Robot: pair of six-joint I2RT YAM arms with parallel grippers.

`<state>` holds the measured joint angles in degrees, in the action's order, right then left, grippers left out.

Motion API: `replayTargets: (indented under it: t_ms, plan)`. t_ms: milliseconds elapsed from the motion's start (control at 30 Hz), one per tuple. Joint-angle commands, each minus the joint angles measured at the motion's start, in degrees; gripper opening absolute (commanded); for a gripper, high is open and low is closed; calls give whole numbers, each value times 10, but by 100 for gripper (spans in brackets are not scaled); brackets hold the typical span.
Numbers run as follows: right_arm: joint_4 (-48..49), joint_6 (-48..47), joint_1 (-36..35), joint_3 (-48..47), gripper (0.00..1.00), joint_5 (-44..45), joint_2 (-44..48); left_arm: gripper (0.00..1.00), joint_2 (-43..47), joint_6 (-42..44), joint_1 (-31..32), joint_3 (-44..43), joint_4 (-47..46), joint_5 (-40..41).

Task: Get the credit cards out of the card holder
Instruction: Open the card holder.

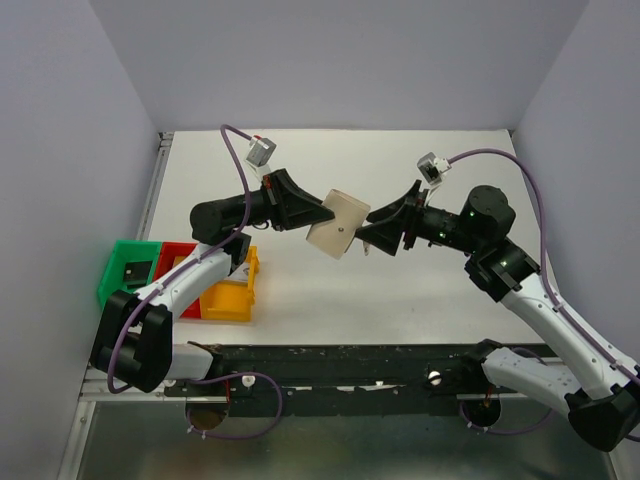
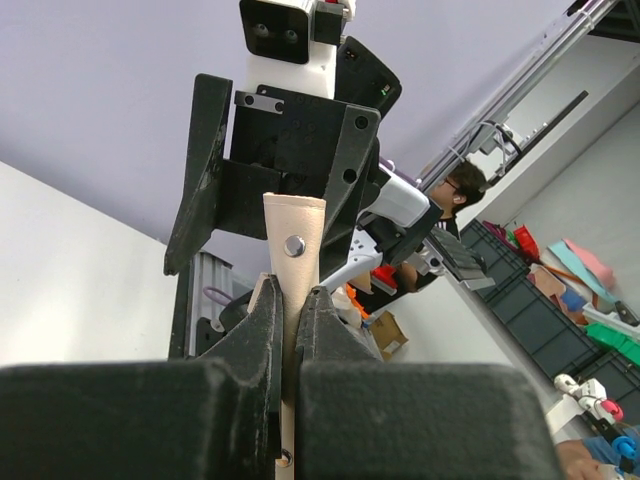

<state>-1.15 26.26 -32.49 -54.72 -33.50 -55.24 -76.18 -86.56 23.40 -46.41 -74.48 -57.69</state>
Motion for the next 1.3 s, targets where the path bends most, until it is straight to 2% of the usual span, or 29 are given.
replayTargets:
  t_ms: [0,1033,1267]
  plan:
    - [36,16,6,11,76,-16,7,0,13,6,11,-17,-172,-6]
    - [-3,-10,18,19,75,-35,3,0,24,7,9,-20,-173,-6]
    - [82,45,19,12,74,-81,-16,0,19,12,20,-14,-172,-5]
